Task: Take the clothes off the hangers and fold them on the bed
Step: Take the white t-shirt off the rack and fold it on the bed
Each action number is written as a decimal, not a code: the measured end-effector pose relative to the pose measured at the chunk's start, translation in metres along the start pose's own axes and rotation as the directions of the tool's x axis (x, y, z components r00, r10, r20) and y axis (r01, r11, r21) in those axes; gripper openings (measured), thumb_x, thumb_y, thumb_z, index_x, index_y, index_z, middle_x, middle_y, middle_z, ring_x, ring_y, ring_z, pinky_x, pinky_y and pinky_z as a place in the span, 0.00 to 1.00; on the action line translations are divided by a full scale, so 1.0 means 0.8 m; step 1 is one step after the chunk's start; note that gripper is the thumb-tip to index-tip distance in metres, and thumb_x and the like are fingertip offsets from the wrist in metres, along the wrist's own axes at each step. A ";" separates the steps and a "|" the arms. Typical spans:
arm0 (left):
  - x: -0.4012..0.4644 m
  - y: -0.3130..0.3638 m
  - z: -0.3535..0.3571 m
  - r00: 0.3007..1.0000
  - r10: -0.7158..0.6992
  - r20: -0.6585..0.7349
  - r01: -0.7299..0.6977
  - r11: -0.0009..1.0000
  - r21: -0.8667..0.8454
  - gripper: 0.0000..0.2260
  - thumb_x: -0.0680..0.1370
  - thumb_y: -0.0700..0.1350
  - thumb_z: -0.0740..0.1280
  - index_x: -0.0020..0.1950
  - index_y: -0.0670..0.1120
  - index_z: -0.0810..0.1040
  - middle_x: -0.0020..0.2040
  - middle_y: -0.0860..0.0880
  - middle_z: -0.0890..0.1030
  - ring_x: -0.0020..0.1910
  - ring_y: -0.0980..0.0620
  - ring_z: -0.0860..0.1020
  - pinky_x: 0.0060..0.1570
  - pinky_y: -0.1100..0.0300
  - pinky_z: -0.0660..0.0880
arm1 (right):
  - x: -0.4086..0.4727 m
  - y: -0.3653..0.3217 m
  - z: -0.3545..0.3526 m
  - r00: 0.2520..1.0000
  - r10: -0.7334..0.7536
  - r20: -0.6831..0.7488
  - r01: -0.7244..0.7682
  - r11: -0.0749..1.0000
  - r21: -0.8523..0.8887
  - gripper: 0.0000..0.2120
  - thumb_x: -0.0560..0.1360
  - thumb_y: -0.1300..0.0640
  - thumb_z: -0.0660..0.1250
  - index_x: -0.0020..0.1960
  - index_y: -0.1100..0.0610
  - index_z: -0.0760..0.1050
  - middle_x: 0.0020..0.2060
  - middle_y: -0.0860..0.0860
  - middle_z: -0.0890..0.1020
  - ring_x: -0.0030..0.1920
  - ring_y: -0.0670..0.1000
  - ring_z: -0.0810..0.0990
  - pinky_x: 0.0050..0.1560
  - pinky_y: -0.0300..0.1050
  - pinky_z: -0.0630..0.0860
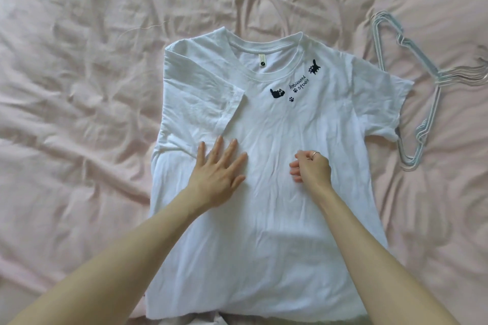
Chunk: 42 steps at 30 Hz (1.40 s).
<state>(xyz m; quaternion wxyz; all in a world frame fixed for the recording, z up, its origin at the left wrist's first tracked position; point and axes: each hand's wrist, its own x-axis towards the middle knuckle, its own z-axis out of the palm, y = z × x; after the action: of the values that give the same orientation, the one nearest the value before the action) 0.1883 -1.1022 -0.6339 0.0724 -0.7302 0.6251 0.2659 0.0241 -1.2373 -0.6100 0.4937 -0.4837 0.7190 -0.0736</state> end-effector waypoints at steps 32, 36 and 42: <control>0.101 0.165 0.015 0.977 -0.204 0.057 0.211 0.964 -0.162 0.34 0.70 0.64 0.29 0.76 0.59 0.43 0.77 0.56 0.38 0.75 0.52 0.33 0.69 0.42 0.32 | 0.192 -0.009 -0.136 0.470 -0.883 0.002 0.856 0.455 -0.243 0.25 0.71 0.66 0.57 0.69 0.63 0.69 0.67 0.64 0.70 0.68 0.61 0.68 0.70 0.47 0.62; 0.099 0.165 0.011 0.969 -0.225 -0.105 0.196 0.952 -0.236 0.30 0.75 0.61 0.37 0.74 0.56 0.59 0.77 0.55 0.54 0.77 0.51 0.47 0.70 0.43 0.44 | 0.182 0.019 -0.114 0.366 -0.842 0.396 0.878 0.173 -0.446 0.29 0.69 0.58 0.61 0.70 0.57 0.68 0.69 0.61 0.69 0.69 0.61 0.69 0.66 0.61 0.64; 0.117 0.161 0.000 0.863 -0.370 -0.345 0.181 0.863 -0.472 0.18 0.77 0.53 0.53 0.59 0.49 0.76 0.59 0.53 0.78 0.61 0.51 0.70 0.54 0.56 0.62 | 0.185 0.038 -0.102 0.397 -0.758 0.518 0.813 0.029 -0.581 0.31 0.74 0.39 0.53 0.71 0.54 0.68 0.69 0.58 0.70 0.69 0.58 0.70 0.66 0.66 0.59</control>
<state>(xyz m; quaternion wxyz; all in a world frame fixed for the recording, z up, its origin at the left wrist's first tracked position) 0.0730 -1.2106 -0.6494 -0.1872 -0.8517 0.4390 0.2166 -0.0654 -1.3655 -0.6813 0.1285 -0.9554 0.2658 0.0013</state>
